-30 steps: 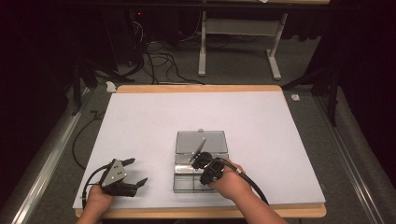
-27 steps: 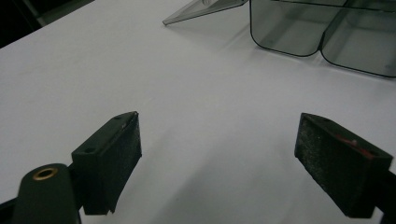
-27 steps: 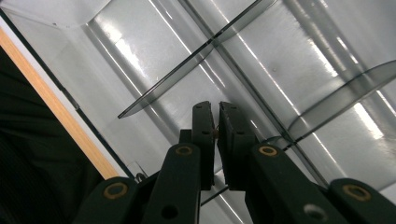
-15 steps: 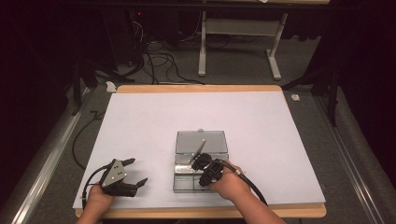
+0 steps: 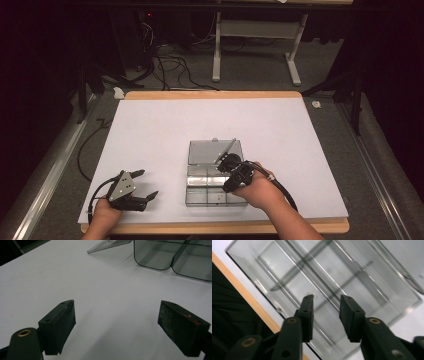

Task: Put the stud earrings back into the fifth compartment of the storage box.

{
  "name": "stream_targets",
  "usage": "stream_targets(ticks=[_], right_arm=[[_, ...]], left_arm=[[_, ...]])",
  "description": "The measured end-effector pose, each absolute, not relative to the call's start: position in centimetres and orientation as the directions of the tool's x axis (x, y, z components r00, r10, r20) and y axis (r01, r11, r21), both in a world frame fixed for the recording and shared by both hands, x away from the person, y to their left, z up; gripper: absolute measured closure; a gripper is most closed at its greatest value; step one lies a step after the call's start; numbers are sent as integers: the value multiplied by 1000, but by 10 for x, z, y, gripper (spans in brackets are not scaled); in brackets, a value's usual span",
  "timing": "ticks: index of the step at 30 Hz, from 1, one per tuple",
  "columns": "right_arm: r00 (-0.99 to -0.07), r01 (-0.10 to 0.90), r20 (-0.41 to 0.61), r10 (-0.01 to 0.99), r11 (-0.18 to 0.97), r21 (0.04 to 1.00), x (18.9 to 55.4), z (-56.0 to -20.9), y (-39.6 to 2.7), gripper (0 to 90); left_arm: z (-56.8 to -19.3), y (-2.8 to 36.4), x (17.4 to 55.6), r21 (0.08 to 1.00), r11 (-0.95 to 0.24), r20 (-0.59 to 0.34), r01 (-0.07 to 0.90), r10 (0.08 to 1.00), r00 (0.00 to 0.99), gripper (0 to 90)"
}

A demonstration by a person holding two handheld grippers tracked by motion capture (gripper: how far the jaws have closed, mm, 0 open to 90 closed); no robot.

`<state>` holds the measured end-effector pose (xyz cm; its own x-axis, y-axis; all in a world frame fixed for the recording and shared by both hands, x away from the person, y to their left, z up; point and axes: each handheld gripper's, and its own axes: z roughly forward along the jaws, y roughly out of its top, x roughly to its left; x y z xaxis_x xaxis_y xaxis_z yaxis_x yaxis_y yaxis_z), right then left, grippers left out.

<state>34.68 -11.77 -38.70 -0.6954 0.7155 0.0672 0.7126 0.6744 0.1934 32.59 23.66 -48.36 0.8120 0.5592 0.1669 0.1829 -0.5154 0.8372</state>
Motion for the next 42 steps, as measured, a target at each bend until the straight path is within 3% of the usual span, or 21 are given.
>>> stream_targets(ticks=[23, 42], right_arm=[[-580, 803, 37, 814, 563, 198, 349, -378, -177, 656], [-513, 852, 57, 856, 501, 155, 364, -412, -205, 653]], left_arm=[[-484, 236, 325, 834, -522, 177, 177, 558, 810, 151], [-484, 236, 325, 833, -525, 179, 175, 555, 812, 151]])
